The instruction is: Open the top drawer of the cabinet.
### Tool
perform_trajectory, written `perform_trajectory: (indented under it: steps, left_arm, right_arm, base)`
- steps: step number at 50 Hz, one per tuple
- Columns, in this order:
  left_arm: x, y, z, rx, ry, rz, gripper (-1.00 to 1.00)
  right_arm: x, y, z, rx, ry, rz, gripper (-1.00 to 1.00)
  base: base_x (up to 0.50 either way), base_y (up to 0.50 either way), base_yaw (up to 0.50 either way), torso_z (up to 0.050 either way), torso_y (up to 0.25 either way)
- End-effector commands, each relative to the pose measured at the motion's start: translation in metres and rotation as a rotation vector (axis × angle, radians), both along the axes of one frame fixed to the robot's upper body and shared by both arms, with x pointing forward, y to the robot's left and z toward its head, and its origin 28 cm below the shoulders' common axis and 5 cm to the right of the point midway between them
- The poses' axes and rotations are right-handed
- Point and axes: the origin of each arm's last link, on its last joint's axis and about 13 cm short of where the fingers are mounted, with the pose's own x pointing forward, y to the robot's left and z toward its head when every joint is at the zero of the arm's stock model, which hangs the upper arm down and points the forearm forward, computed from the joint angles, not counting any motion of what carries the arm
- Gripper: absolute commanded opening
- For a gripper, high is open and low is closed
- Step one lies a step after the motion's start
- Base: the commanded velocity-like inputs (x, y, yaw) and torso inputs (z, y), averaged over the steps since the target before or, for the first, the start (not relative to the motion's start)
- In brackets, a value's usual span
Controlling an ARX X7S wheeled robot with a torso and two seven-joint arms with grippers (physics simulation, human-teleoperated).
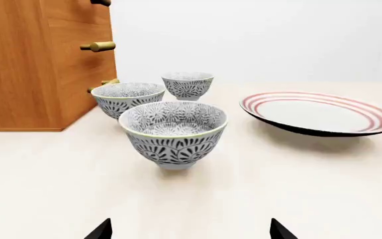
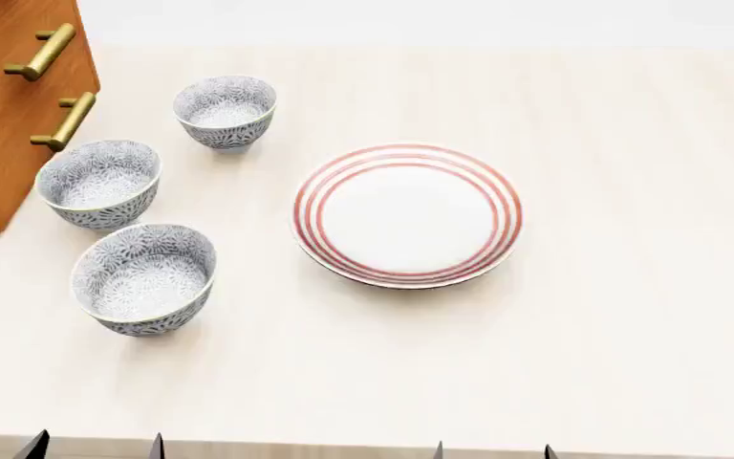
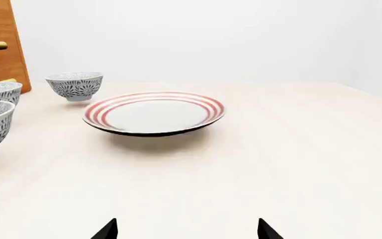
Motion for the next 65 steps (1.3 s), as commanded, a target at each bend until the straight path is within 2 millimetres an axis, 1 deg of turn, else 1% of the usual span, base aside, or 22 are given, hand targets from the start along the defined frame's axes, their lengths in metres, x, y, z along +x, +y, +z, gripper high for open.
perform_trajectory:
  steps: [1,6,11,17,18,22,24,29,30,31,32,35,36,39,41,42,44,45,48,54,61,65]
  left_arm:
    - [0.000,0.000,0.000,-0.003,-0.001,0.001,1.00]
    - [0.000,0.000,0.000,0.033,-0.005,0.007,1.00]
    - [0.000,0.000,0.001,0.026,-0.007,0.012,1.00]
    - [-0.004,0.002,0.006,0.005,-0.018,0.014,1.00]
    - [-0.006,0.002,0.009,-0.018,-0.019,0.013,1.00]
    - [-0.009,0.000,0.011,-0.008,-0.024,0.005,1.00]
    - [-0.014,-0.003,0.020,-0.004,-0.051,-0.009,1.00]
    - [-0.022,-0.005,0.040,-0.013,-0.106,-0.036,1.00]
    - [-0.024,-0.006,0.047,-0.013,-0.135,-0.043,1.00]
    - [-0.025,-0.006,0.050,-0.015,-0.142,-0.043,1.00]
    - [-0.027,-0.006,0.058,-0.019,-0.166,-0.048,1.00]
    - [-0.030,-0.005,0.069,-0.022,-0.194,-0.048,1.00]
    - [-0.032,-0.005,0.077,-0.024,-0.215,-0.048,1.00]
    - [-0.035,-0.004,0.089,-0.031,-0.248,-0.050,1.00]
    - [-0.036,-0.004,0.092,-0.030,-0.256,-0.049,1.00]
    - [-0.039,-0.004,0.100,-0.040,-0.281,-0.054,1.00]
    - [-0.042,-0.005,0.106,-0.052,-0.302,-0.063,1.00]
    - [-0.044,-0.004,0.113,-0.047,-0.324,-0.053,1.00]
    - [-0.048,-0.003,0.123,-0.054,-0.352,-0.051,1.00]
    - [-0.055,-0.001,0.140,-0.066,-0.406,-0.055,1.00]
    - [-0.062,0.000,0.153,-0.089,-0.439,-0.061,1.00]
    - [-0.061,0.000,0.152,-0.088,-0.441,-0.061,1.00]
  right_arm:
    - [0.000,0.000,0.000,0.002,0.001,-0.001,1.00]
    - [0.000,0.000,-0.002,0.003,0.005,-0.004,1.00]
    - [0.000,-0.002,-0.001,0.014,0.001,-0.013,1.00]
    - [-0.007,-0.002,0.004,0.033,-0.016,-0.030,1.00]
    - [-0.009,-0.002,0.006,0.033,-0.021,-0.032,1.00]
    - [-0.011,0.001,0.011,0.026,-0.031,-0.032,1.00]
    - [-0.015,0.004,0.021,0.021,-0.059,-0.022,1.00]
    - [-0.020,0.005,0.037,0.013,-0.105,-0.018,1.00]
    - [-0.022,0.005,0.043,0.009,-0.123,-0.017,1.00]
    - [-0.022,0.005,0.046,0.009,-0.130,-0.016,1.00]
    - [-0.023,0.005,0.053,0.010,-0.152,-0.013,1.00]
    - [-0.025,0.005,0.064,0.008,-0.185,-0.010,1.00]
    - [-0.026,0.005,0.068,0.008,-0.196,-0.009,1.00]
    - [-0.030,0.004,0.082,0.006,-0.231,-0.012,1.00]
    - [-0.031,0.003,0.086,0.015,-0.245,-0.013,1.00]
    - [-0.033,0.003,0.091,0.015,-0.261,-0.012,1.00]
    - [-0.034,0.003,0.097,0.012,-0.278,-0.011,1.00]
    - [-0.036,0.004,0.104,0.010,-0.296,-0.005,1.00]
    - [-0.040,0.005,0.114,0.005,-0.325,-0.001,1.00]
    - [-0.045,0.006,0.129,-0.003,-0.369,-0.005,1.00]
    - [-0.049,0.006,0.138,-0.026,-0.402,-0.017,1.00]
    - [-0.048,0.006,0.140,-0.041,-0.407,-0.042,1.00]
  base:
    - [0.00,0.00,0.00,0.000,0.000]
    - [0.00,0.00,0.00,0.000,0.000]
    - [0.00,0.00,0.00,0.000,0.000]
    - [0.00,0.00,0.00,0.000,0.000]
    - [0.00,0.00,0.00,0.000,0.000]
    - [0.00,0.00,0.00,0.000,0.000]
    - [0.00,0.00,0.00,0.000,0.000]
    - [0.00,0.00,0.00,0.000,0.000]
    - [0.00,0.00,0.00,0.000,0.000]
    - [0.00,0.00,0.00,0.000,0.000]
    - [0.00,0.00,0.00,0.000,0.000]
    - [0.00,0.00,0.00,0.000,0.000]
    - [0.00,0.00,0.00,0.000,0.000]
    - [0.00,0.00,0.00,0.000,0.000]
    - [0.00,0.00,0.00,0.000,0.000]
    - [0.00,0.00,0.00,0.000,0.000]
    - [0.00,0.00,0.00,0.000,0.000]
    - [0.00,0.00,0.00,0.000,0.000]
    - [0.00,0.00,0.00,0.000,0.000]
    - [0.00,0.00,0.00,0.000,0.000]
    - [0.00,0.00,0.00,0.000,0.000]
    - [0.00,0.00,0.00,0.000,0.000]
